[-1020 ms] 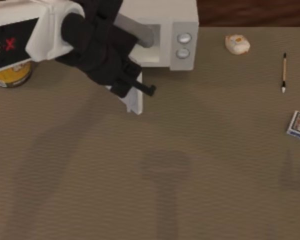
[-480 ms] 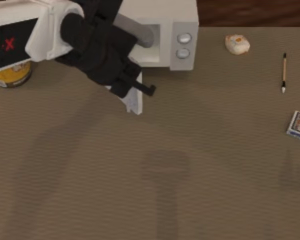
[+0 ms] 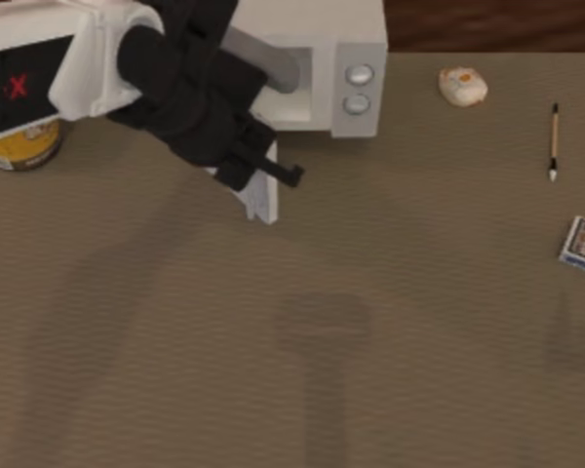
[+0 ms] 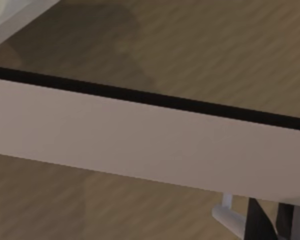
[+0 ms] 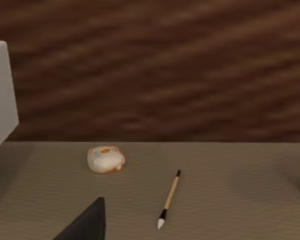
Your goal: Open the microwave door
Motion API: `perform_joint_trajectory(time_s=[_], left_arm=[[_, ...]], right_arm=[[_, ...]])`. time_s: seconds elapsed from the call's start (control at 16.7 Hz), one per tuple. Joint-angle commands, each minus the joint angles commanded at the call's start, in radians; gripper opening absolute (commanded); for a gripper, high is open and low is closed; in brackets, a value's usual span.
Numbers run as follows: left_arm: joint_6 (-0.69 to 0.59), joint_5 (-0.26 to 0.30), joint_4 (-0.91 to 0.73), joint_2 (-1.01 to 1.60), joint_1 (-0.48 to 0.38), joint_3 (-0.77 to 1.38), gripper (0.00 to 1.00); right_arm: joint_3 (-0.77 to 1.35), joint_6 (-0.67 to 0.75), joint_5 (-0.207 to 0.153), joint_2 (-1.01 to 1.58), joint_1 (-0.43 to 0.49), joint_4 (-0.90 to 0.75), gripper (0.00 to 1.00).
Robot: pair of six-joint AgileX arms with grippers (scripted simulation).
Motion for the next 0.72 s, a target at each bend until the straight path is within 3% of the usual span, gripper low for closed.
perform_joint_trajectory(time_s=[0.48, 0.72], left_arm=[[0.155, 0.078, -0.013, -0.049, 0.060, -0.051, 0.00], [0.173, 0.088, -0.015, -0.054, 0.067, -0.058, 0.00]], right_arm=[[0.000, 0.000, 0.000, 0.000, 0.000, 0.000, 1.00], [0.000, 0.000, 0.000, 0.000, 0.000, 0.000, 1.00]])
